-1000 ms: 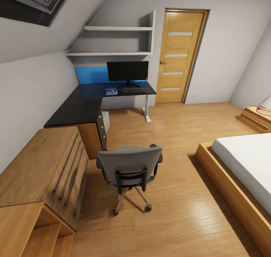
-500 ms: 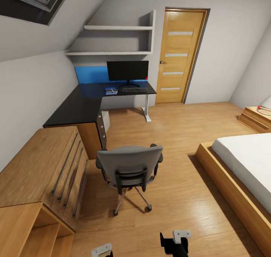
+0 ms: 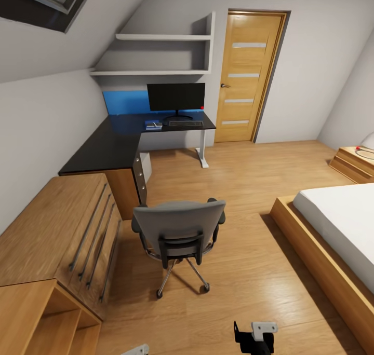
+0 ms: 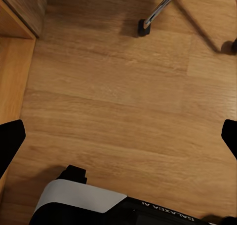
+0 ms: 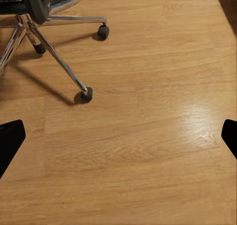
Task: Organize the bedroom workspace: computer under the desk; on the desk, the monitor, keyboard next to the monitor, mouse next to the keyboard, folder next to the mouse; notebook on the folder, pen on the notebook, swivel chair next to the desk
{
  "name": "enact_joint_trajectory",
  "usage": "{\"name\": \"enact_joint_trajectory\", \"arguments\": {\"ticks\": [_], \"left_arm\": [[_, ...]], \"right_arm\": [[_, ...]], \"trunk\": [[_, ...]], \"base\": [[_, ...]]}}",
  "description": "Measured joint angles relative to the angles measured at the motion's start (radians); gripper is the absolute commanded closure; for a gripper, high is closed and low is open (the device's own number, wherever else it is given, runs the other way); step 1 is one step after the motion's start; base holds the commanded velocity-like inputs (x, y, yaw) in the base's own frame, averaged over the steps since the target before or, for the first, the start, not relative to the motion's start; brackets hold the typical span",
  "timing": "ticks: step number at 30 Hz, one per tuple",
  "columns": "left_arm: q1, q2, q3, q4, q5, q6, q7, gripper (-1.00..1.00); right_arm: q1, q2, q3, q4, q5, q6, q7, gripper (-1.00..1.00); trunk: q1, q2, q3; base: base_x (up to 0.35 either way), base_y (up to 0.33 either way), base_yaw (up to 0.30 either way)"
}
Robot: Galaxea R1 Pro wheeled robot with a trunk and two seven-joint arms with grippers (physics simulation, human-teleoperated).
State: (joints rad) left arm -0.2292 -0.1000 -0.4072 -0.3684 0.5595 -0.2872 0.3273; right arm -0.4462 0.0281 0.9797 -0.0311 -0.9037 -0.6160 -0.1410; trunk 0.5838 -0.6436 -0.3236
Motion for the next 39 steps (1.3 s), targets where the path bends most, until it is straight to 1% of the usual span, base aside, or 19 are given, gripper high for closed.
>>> {"name": "enact_joint_trajectory", "arguments": {"ticks": [13, 14, 17, 27, 36, 39], "left_arm": [[0.0, 0.001, 0.003, -0.001, 0.003, 0.002, 0.008, -1.0], [0.0, 0.001, 0.004, -0.001, 0.002, 0.001, 0.008, -1.0], [0.0, 0.001, 0.004, -0.001, 0.002, 0.0, 0.008, -1.0], [0.0, 0.001, 0.005, -0.001, 0.002, -0.001, 0.008, -1.0], [0.0, 0.001, 0.007, -0.001, 0.001, -0.004, 0.008, -1.0], [0.0, 0.001, 0.007, -0.001, 0.001, -0.005, 0.008, -1.0]], "right_arm": [[0.0, 0.005, -0.003, -0.006, -0.003, -0.014, -0.003, -1.0], [0.0, 0.005, -0.003, -0.004, -0.003, -0.03, -0.003, -1.0], [0.0, 0.005, -0.003, -0.001, -0.004, -0.047, -0.004, -1.0], [0.0, 0.006, -0.003, 0.001, -0.004, -0.059, -0.006, -1.0], [0.0, 0.006, -0.003, 0.001, -0.004, -0.06, -0.006, -1.0], [0.0, 0.006, -0.003, 0.001, -0.004, -0.06, -0.006, -1.0]], "trunk": [[0.05, -0.091, -0.04], [0.054, -0.098, -0.042], [0.065, -0.119, -0.047], [0.104, -0.189, -0.063], [0.139, -0.252, -0.077], [0.15, -0.273, -0.083]], "base": [[0.0, 0.0, 0.0], [0.0, 0.0, 0.0], [0.0, 0.0, 0.0], [-0.006, 0.0, 0.0], [-0.214, 0.0, 0.0], [-0.093, 0.0, 0.0]]}}
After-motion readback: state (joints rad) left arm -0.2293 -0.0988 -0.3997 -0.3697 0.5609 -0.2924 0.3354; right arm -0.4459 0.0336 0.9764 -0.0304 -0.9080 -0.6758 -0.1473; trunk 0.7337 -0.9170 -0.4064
